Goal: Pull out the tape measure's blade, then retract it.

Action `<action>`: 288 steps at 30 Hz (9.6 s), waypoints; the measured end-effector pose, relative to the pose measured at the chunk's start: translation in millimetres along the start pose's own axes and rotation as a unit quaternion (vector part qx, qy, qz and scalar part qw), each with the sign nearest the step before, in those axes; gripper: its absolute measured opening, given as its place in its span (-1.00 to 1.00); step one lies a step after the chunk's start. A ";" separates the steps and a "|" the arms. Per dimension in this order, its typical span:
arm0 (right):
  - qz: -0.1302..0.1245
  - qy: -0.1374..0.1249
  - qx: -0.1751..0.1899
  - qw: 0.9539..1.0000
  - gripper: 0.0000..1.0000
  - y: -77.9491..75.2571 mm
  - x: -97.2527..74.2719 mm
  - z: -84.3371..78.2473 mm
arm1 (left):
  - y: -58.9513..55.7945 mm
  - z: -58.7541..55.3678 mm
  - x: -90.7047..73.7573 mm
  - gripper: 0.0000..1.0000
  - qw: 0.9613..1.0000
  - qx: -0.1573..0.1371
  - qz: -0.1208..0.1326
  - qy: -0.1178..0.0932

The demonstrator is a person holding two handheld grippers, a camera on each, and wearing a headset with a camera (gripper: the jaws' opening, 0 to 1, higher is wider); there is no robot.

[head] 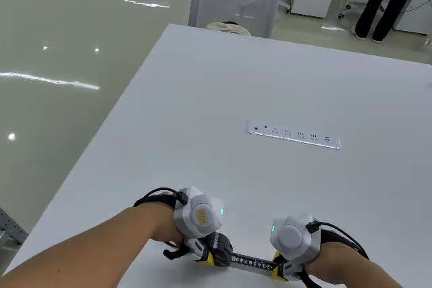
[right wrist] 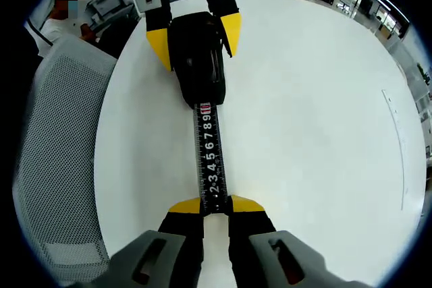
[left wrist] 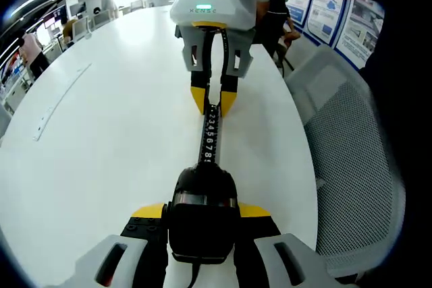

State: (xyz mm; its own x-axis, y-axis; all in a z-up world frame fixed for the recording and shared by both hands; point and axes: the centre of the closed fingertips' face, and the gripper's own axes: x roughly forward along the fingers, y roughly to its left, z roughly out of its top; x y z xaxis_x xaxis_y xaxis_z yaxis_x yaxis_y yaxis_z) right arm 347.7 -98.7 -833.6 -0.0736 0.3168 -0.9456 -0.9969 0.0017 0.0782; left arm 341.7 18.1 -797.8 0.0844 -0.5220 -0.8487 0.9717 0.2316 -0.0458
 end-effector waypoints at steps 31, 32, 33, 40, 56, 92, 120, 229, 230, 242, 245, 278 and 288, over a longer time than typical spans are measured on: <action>-0.002 -0.005 0.007 1.000 -0.77 -1.7 -5.2 -11.5 | 0.0 -0.1 -0.3 -0.31 1.000 -0.005 0.001 -0.002; -0.002 -0.006 0.008 1.000 -0.77 -1.7 -5.4 -11.8 | 0.0 -0.1 -0.3 -0.31 1.000 -0.005 0.001 -0.003; -0.002 -0.006 0.009 1.000 -0.77 -1.8 -5.2 -12.2 | -0.1 -0.1 -0.3 -0.31 1.000 -0.005 0.001 -0.003; -0.003 -0.003 0.011 1.000 -0.77 -2.7 -5.2 -15.3 | -0.2 -0.3 -0.1 -0.31 1.000 -0.007 0.001 -0.003; -0.006 0.001 0.013 1.000 -0.76 -1.9 -8.4 -22.9 | 0.0 -0.1 -0.6 -0.31 1.000 -0.010 0.002 -0.005; -0.010 0.006 0.024 1.000 -0.76 -4.2 -14.9 -42.2 | 0.9 -0.4 0.3 -0.31 1.000 -0.012 0.002 -0.005; -0.016 0.011 0.037 0.999 -0.76 -4.2 -24.0 -63.6 | 0.4 0.2 -0.2 -0.31 1.000 -0.011 0.002 -0.004; -0.030 0.028 0.068 0.997 -0.75 -8.2 -47.9 -130.2 | 0.9 0.7 -0.5 -0.31 1.000 -0.017 0.005 -0.013; -0.030 0.028 0.069 0.997 -0.75 -8.2 -47.8 -130.2 | 1.0 0.6 -0.4 -0.31 1.000 -0.017 0.005 -0.013; -0.042 0.007 0.088 0.995 -0.72 -7.1 -46.9 -127.0 | 1.0 0.7 0.9 -0.31 1.000 -0.020 0.008 -0.018; -0.046 -0.008 0.110 0.993 -0.70 -7.0 -48.0 -125.2 | 0.8 0.6 1.0 -0.31 1.000 -0.020 0.008 -0.018; -0.092 -0.072 0.163 0.980 -0.39 -2.1 -50.5 -122.1 | 6.1 -20.2 -10.0 0.36 0.989 -0.120 0.039 -0.073; -0.156 -0.142 0.233 0.949 0.21 3.7 -72.8 -135.8 | 14.8 -55.9 -62.4 0.90 0.954 -0.218 0.136 -0.156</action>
State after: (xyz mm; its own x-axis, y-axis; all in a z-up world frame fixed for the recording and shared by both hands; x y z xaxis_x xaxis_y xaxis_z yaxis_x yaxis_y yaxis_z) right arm 345.8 -250.6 -807.3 0.2990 0.4744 -0.8280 -0.8441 0.5362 0.0024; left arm 338.5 100.0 -775.0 0.4475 -0.5970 -0.6659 0.7264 0.6769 -0.1187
